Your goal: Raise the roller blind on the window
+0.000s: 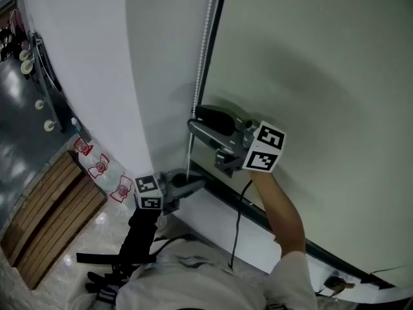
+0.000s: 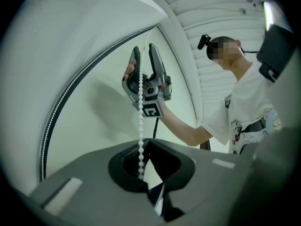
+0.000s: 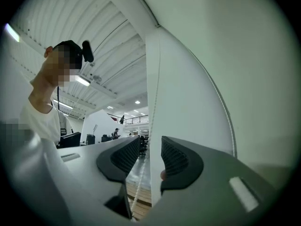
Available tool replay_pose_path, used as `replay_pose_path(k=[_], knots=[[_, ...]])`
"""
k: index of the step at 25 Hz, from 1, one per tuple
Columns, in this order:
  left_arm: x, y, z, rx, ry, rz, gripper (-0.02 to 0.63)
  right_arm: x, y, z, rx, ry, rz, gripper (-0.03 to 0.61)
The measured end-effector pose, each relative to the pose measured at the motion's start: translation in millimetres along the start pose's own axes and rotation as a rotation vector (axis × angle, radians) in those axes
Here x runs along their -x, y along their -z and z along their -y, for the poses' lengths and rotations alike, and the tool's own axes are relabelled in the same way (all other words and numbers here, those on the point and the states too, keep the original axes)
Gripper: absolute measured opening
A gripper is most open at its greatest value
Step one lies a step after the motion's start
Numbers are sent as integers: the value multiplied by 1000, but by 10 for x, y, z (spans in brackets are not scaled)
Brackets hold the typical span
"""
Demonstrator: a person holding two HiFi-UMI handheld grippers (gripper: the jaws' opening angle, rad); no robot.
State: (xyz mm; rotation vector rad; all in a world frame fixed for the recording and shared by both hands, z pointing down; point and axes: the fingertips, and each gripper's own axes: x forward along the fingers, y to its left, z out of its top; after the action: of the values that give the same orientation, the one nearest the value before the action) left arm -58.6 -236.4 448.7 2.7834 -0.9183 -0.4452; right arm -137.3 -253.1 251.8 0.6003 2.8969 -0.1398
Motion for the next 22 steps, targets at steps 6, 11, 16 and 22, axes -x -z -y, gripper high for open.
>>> replay_pose_path(k=[6, 11, 16, 22], knots=[[-17, 5, -1, -1, 2, -7, -2, -161, -646, 1, 133, -25, 37, 132], [-33, 35, 9, -1, 8, -15, -2, -267, -1172, -12, 229, -42, 71, 132], [-32, 63, 14, 2, 9, -19, -2, -363, -1593, 3, 275, -50, 102, 132], [-73, 101, 36, 7, 16, -24, -2, -435, -2001, 11, 311, -60, 136, 126]])
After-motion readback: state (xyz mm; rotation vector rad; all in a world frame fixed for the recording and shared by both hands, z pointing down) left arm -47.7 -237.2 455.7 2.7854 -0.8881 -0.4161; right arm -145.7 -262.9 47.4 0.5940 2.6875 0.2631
